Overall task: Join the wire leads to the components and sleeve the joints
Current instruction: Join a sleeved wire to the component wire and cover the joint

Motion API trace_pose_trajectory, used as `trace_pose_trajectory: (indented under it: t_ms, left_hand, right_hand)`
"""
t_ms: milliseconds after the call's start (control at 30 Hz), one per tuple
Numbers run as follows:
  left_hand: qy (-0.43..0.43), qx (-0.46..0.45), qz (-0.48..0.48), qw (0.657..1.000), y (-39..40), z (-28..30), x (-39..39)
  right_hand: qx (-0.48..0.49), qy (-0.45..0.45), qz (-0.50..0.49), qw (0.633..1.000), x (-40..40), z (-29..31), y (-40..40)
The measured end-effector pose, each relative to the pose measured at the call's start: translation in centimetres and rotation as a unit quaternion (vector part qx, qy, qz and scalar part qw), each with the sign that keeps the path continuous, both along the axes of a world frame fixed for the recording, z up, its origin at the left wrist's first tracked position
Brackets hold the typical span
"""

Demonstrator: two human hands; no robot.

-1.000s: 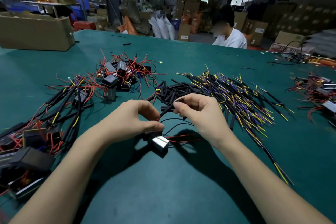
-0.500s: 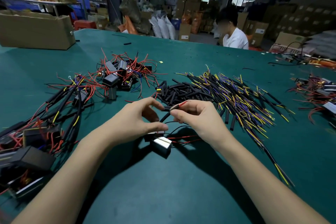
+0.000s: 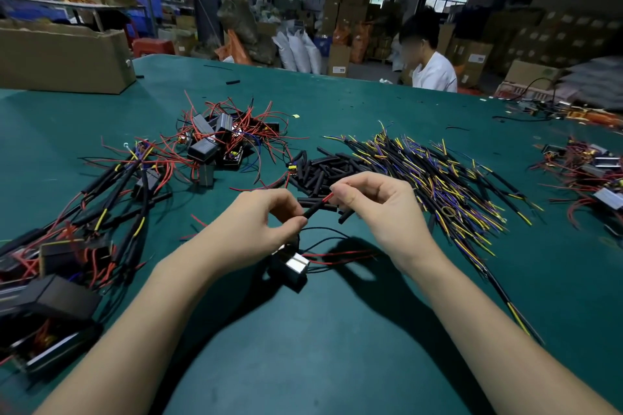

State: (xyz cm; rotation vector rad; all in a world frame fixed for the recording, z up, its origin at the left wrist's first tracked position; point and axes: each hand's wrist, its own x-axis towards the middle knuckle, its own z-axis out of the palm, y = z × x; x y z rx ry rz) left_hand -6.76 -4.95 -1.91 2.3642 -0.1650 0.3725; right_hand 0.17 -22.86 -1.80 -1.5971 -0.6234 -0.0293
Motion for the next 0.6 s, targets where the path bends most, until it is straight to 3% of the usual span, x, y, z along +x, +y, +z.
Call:
trace_pose_trajectory:
  t_ms: [67, 133, 233, 333, 400, 533, 600]
  left_hand:
    - [-0.037, -0.028, 0.007, 0.999, -0.5, 0.0, -0.2]
    - [-0.164, -0.021, 0.017, 0.986, -1.4, 0.4, -0.4]
    - [-0.275, 0.113, -0.011, 0.955, -2.8, 0.5, -0.6]
    - [-0.180, 0.240, -0.007, 0.954, -3.7, -1.0, -0.2]
    - [-0.117, 0.255, 0.017, 0.960, -3.8, -1.9, 0.0]
    - [-0.113, 0.219, 0.036, 0.968, -3.4, -2.3, 0.3]
    - [-0.117, 0.209, 0.031, 0.970, -3.3, -2.2, 0.4]
  right_hand:
    - [0.008, -0.002, 0.011, 1.000, 0.0, 0.1, 0.0]
    - [0.019, 0.000, 0.013, 1.000, 0.3, 0.3, -0.2]
    - [0.022, 0.004, 0.023, 0.999, 0.4, 0.3, -0.3]
    - [0.030, 0.047, 0.061, 0.997, 0.4, 0.5, -0.5]
    - [0.035, 0.062, 0.066, 0.995, 0.8, 0.9, -0.9]
    - [0.090, 0.081, -0.088, 0.989, 2.7, 1.1, -2.5]
    - [-0.020, 0.011, -0.147, 0.989, 3.4, 0.2, -3.0]
